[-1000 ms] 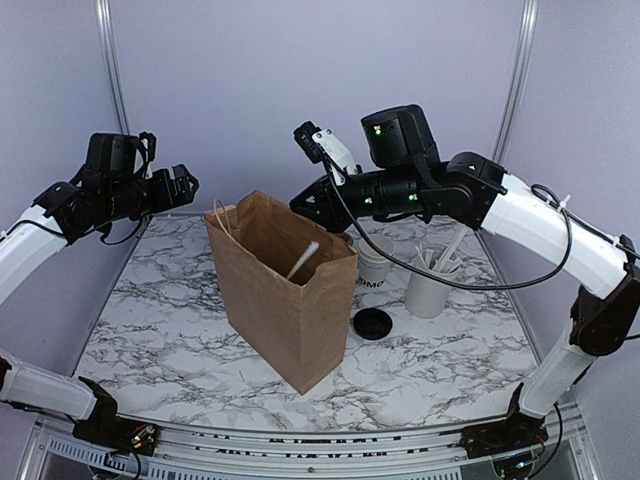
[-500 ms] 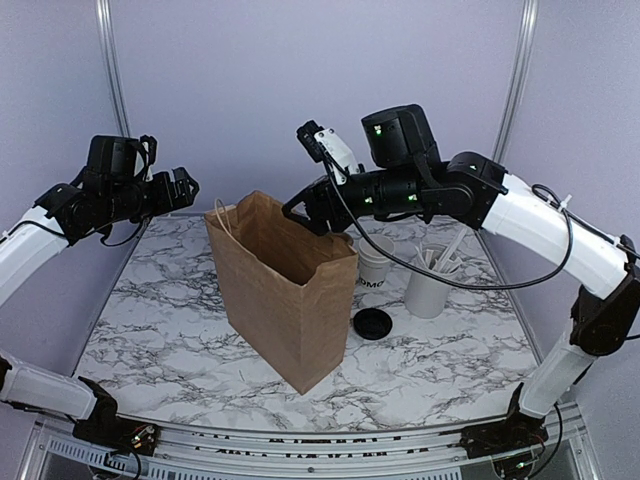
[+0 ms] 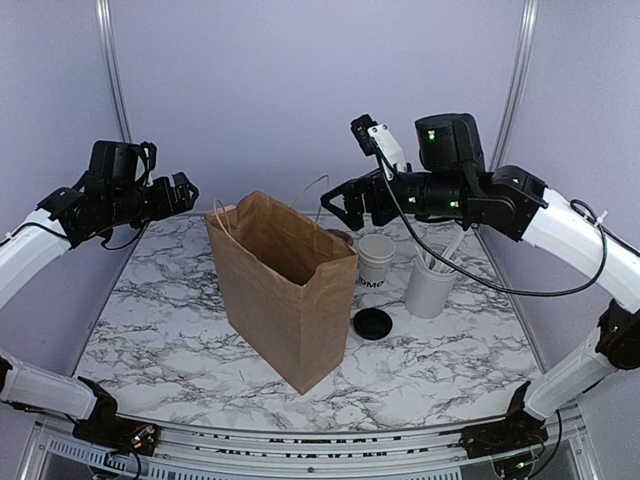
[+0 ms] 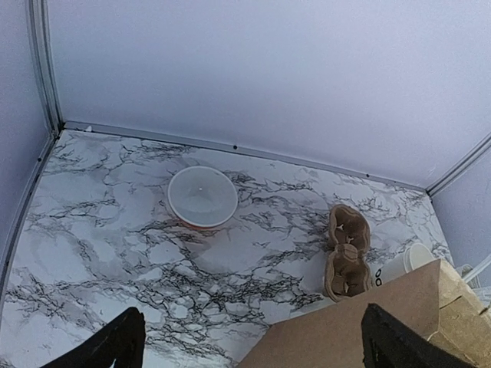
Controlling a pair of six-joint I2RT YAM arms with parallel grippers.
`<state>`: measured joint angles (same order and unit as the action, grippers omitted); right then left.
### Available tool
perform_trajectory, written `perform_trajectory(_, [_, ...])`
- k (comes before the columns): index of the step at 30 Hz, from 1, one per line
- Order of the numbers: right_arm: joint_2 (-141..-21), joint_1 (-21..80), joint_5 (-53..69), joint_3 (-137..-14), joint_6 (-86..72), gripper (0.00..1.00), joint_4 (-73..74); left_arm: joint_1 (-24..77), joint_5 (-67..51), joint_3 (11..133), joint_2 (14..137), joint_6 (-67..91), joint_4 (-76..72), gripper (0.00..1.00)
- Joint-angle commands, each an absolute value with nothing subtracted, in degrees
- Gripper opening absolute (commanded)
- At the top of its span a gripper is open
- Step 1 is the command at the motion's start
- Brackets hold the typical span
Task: Pack the takeout coffee
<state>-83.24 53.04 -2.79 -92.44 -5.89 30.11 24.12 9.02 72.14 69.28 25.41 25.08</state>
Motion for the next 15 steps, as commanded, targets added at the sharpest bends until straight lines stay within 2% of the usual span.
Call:
perform_trajectory(1, [-76.5,48.9,-4.5,-85.9,-8.1,1.0,23.7,23.1,8.6,70.5,67.9,26.4,23.2,0.99])
perform_trajectory(5, [-70.7,44.4,-10.1,-78.8,-9.0,1.0,20.5,21.6,7.9,69.0,67.8,27.6,22.7,0.99])
perform_trajectory(15, [-56.5,23.3,-5.9,-54.2,-14.0,1.0,12.9,16.3,7.7,59.5,66.1,32.0,17.4,0.99])
